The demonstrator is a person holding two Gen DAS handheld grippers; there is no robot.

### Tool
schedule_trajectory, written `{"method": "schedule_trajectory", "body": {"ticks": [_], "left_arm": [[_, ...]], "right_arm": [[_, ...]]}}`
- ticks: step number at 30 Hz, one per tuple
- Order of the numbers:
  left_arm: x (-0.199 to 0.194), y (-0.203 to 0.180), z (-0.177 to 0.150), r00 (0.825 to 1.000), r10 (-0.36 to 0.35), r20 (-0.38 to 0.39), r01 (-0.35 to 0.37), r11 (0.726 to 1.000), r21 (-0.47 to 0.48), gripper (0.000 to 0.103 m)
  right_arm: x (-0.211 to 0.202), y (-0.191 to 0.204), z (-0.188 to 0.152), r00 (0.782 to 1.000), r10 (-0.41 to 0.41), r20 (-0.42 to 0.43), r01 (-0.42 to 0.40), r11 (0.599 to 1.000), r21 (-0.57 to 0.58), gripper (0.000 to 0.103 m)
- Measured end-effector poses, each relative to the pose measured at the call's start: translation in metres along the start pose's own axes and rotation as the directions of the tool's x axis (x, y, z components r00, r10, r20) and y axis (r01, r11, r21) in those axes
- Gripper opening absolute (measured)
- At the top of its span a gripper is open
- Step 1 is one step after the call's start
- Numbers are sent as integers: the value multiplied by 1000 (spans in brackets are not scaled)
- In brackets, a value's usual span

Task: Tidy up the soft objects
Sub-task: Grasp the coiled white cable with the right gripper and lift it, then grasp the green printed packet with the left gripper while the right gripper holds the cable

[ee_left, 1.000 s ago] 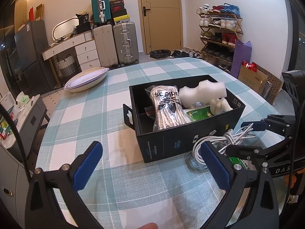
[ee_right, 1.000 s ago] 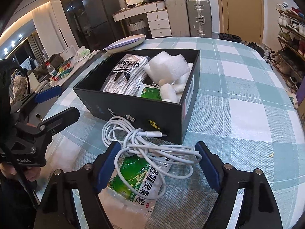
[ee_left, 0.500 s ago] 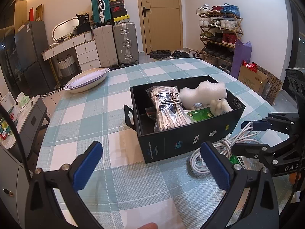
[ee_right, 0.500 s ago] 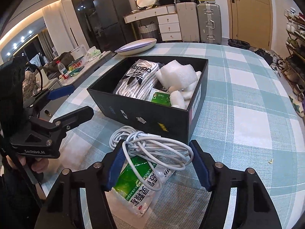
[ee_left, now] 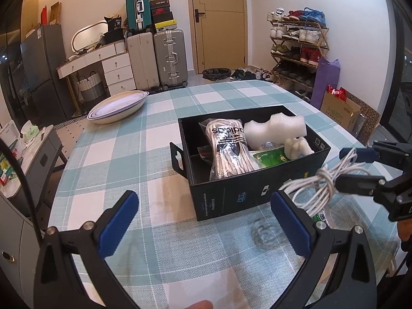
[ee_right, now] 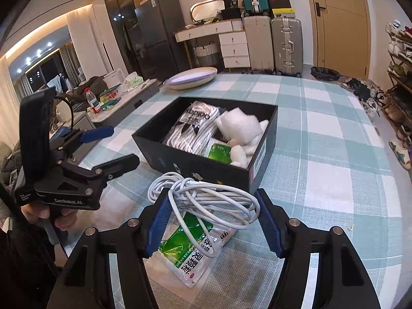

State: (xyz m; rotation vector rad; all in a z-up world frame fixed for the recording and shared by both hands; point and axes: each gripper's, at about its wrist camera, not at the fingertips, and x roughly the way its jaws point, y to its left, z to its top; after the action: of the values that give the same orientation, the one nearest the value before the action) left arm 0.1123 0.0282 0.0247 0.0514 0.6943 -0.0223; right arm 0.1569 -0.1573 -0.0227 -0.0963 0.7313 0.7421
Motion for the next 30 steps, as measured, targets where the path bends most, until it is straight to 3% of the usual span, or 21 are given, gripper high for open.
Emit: {"method": "schedule_trajectory", "body": {"ticks": [6,10,21,30], "left_arm": [[-3,-6,0,1000,-14,-3,14,1000,2,103],[-8,-17,-1,998,-60,-7,60,998,12,103],[0,-85,-21,992,-107,-66,119,973,200,101],[22,-105,-36,972,-151,-180,187,961,204,82]], "right_arm": [[-19,-4,3,996,-34,86,33,999,18,65],[-34,-4,2,989,-69,130,67,998,20,65],[-55,-20,-7,980,-136,147,130,990,52,65],[-50,-28,-12,981,-145,129,137,988,74,65]]}}
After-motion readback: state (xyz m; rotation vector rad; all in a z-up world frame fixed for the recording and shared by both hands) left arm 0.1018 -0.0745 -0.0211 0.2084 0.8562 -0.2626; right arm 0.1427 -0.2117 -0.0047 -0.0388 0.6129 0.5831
